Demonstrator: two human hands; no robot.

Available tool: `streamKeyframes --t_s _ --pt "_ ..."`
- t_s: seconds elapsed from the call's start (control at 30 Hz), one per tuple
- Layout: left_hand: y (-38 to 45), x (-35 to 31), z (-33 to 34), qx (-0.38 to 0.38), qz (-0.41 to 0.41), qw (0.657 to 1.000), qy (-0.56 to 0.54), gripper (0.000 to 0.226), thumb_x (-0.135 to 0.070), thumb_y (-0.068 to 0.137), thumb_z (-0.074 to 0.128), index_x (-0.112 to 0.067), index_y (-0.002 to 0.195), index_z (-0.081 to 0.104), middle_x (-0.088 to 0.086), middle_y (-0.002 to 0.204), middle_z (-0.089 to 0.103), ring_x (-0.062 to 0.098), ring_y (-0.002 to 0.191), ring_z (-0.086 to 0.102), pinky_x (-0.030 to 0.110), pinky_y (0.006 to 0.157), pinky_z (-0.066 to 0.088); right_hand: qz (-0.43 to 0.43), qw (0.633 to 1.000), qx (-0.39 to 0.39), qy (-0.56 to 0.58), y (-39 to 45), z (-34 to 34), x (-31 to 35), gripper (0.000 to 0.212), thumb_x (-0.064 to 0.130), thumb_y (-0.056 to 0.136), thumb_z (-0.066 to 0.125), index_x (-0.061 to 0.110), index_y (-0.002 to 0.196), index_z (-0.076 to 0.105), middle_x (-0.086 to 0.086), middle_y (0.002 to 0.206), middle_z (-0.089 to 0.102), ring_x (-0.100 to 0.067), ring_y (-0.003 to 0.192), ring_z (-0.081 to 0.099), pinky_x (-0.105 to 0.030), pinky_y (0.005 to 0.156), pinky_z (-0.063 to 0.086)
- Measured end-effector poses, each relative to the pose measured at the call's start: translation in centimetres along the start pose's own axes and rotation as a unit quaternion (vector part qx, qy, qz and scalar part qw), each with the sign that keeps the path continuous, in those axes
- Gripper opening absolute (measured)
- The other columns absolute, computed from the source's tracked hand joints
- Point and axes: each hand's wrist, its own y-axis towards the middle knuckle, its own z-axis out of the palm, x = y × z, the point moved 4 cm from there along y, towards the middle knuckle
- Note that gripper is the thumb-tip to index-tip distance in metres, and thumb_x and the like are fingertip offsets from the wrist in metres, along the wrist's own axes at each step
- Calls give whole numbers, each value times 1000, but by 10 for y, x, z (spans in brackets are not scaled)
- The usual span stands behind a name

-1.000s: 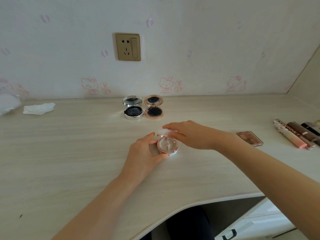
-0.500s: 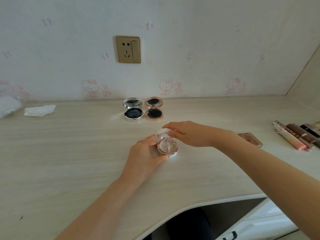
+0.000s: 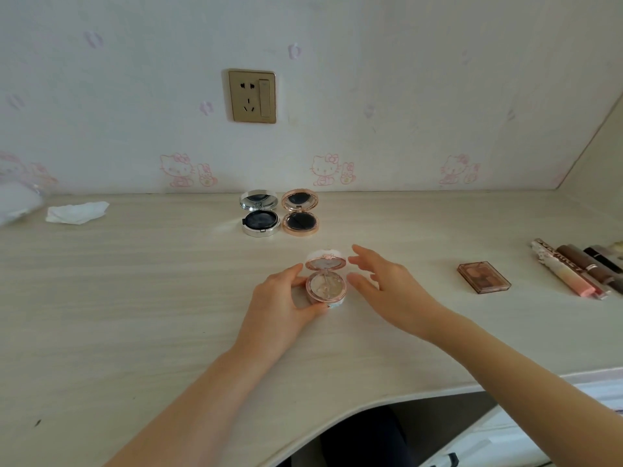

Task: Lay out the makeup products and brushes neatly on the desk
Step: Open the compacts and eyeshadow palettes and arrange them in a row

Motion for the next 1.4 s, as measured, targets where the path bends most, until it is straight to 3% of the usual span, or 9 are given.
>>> streamKeyframes --t_s 0.17,0.27,0.33,0.5,0.67,0.83,1.1,1.2,1.4 --pt "-3 3 -1 -26 4 1000 1 66 -38 63 86 -19 120 62 -7 112 68 10 112 58 30 97 44 -16 997 -51 -57 -19 19 -7 50 34 96 51 12 140 42 -2 138 52 -18 129 45 -17 100 29" --pt "-4 3 -1 -26 24 999 -2 46 -40 64 84 -25 104 70 -12 103 70 6 102 62 30 90 49 -73 993 -82 -51 -23 25 1 38 30 94 56 10 126 53 -4 117 62 -22 113 52 -14 88 32" --pt "-4 2 0 -26 39 999 2 39 -41 69 81 -25 103 71 -12 102 70 6 101 63 32 89 50 -92 992 -82 -35 -23 30 4 41 32 92 58 16 129 51 1 117 62 -18 113 51 -17 91 35" --pt "-2 4 6 -8 42 998 48 50 -62 72 59 -31 110 68 -9 112 66 7 111 58 33 93 48 -85 992 -89 -41 -15 42 -4 50 35 90 60 23 136 44 5 119 60 -16 114 49 -30 93 43" --pt "7 -3 12 -10 49 995 85 40 -49 80 66 -30 116 66 -5 119 61 11 114 56 27 91 45 -72 991 -108 -45 -2 40 -15 43 36 89 61 22 129 50 3 109 63 -19 106 51 -34 86 45" --pt "22 -14 23 6 77 984 161 41 -50 88 57 -31 124 60 0 132 55 11 128 45 28 97 39 -63 990 -109 -57 11 34 -30 35 36 92 57 21 124 54 3 106 64 -21 104 51 -30 87 42" --pt "62 -16 46 20 160 955 249 43 -44 92 48 -21 127 57 -7 123 64 20 135 39 33 102 41 -31 991 -116 -66 51 21 -59 41 50 87 42 23 115 54 4 99 64 -27 97 55 -32 82 45" --pt "73 -17 47 10 190 948 254 50 -46 89 40 -16 125 59 -5 125 62 20 133 41 35 102 43 -34 991 -111 -64 66 16 -65 36 45 90 50 22 118 54 2 99 64 -27 97 54 -31 85 42" --pt "94 -12 52 20 204 940 273 51 -43 94 46 -14 136 50 -4 138 52 15 136 35 27 110 29 -39 991 -104 -72 92 10 -69 35 36 94 53 21 125 52 0 104 62 -25 106 49 -32 90 40"
